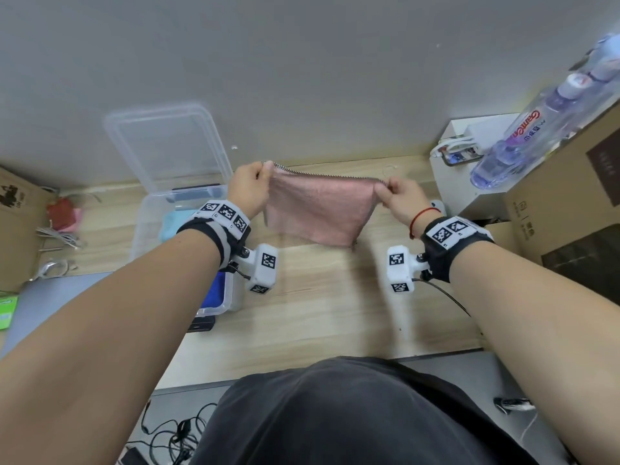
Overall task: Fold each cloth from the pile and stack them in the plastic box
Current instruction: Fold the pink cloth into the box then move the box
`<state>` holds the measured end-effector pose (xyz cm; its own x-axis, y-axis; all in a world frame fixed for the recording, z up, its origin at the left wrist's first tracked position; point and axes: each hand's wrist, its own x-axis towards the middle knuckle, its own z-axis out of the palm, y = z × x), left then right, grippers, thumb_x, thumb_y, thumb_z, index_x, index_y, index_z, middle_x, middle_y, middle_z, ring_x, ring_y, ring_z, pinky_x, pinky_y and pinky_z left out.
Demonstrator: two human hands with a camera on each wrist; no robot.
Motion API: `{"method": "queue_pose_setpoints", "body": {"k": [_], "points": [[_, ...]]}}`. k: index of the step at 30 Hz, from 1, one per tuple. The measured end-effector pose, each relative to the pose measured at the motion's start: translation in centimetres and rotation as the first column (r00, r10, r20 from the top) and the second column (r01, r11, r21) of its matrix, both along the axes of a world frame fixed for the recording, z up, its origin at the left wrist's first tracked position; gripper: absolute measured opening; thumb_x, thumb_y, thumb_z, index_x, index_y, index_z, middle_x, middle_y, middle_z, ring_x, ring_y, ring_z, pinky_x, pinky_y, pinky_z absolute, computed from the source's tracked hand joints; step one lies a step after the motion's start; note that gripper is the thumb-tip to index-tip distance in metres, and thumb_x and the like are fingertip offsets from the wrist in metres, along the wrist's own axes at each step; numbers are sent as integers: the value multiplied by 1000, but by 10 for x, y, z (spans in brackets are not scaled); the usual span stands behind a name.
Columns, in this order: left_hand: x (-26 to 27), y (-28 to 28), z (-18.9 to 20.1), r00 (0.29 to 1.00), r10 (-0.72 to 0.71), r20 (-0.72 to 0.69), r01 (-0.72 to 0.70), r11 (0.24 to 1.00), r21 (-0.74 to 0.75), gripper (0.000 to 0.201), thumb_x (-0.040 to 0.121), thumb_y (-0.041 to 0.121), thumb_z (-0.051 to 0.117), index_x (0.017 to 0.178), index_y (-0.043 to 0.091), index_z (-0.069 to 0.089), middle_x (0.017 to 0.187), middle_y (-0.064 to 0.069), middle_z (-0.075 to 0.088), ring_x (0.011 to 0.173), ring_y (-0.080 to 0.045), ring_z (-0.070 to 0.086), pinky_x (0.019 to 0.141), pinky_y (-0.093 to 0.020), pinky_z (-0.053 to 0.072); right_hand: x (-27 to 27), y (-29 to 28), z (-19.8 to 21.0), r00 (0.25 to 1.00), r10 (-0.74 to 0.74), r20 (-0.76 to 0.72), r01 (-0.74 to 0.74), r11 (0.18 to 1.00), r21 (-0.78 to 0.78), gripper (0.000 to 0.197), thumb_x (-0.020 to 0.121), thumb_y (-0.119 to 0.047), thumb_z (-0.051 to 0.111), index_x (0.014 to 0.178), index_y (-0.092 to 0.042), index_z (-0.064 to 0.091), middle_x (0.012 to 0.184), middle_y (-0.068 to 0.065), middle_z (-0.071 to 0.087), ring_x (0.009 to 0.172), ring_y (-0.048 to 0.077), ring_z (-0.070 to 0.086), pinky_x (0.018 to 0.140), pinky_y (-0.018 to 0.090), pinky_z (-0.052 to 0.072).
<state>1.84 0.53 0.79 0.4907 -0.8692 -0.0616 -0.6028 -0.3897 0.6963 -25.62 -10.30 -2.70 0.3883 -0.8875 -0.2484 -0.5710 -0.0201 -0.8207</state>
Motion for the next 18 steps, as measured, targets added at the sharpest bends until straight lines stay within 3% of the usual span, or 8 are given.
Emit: {"method": "queue_pose_setpoints", "body": {"k": [3, 5, 7, 10, 13, 16, 18], "points": [[13, -12, 0, 981, 93, -171, -106, 992, -67, 45, 90, 56, 39, 61, 22, 43, 58, 4, 39, 64, -19, 41, 65, -33, 35, 18, -12, 14, 964, -140, 225, 128, 989, 70, 24, 94, -29, 54, 74, -16, 57, 71, -1, 51, 72, 15, 46, 72, 32, 40], [19, -19, 1, 962, 131, -239, -157, 983, -97, 45, 83, 63, 38, 64, 24, 50, 60, 7, 41, 67, -19, 43, 66, -39, 41, 28, -23, 19, 904, -245, 350, 205, 968, 146, 23, 90, -26, 56, 80, -6, 62, 76, 4, 52, 76, 16, 47, 73, 32, 39], [18, -22, 2, 953, 139, -269, -171, 980, -101, 43, 86, 61, 37, 66, 25, 50, 62, 9, 42, 66, -17, 43, 68, -38, 43, 35, -31, 18, 836, -355, 419, 301, 934, 190, 17, 85, -13, 58, 80, 2, 64, 75, 3, 53, 76, 15, 49, 71, 31, 41], [7, -17, -7, 953, 107, -283, -147, 982, -122, 40, 97, 47, 37, 64, 25, 45, 63, 11, 41, 61, -10, 39, 64, -27, 36, 35, -27, 12, 778, -470, 417, 400, 882, 249, 16, 86, -4, 54, 72, -3, 62, 70, -3, 54, 69, 9, 51, 66, 27, 44], [-8, 1, -39, 962, 102, -252, -113, 993, -32, 43, 103, 37, 36, 62, 25, 42, 63, 10, 41, 59, -5, 39, 59, -23, 32, 27, -5, -18, 747, -551, 372, 436, 828, 352, 18, 82, -7, 57, 67, -14, 63, 76, 1, 61, 76, 14, 59, 74, 31, 51], [-25, 32, -79, 964, 76, -256, -44, 991, 127, 45, 104, 35, 35, 60, 23, 38, 59, 6, 39, 56, -7, 38, 55, -21, 31, 6, 25, -63, 820, -536, 200, 450, 820, 352, 14, 78, -13, 59, 66, -17, 64, 74, -1, 62, 80, 15, 58, 81, 37, 52], [-35, 54, -111, 975, 6, -222, 51, 966, 253, 45, 104, 35, 34, 61, 22, 40, 60, 3, 44, 58, -13, 43, 56, -23, 34, -11, 47, -98, 896, -442, 37, 407, 852, 330, 15, 77, -18, 56, 65, -18, 64, 74, 1, 64, 77, 16, 59, 83, 40, 52]]}}
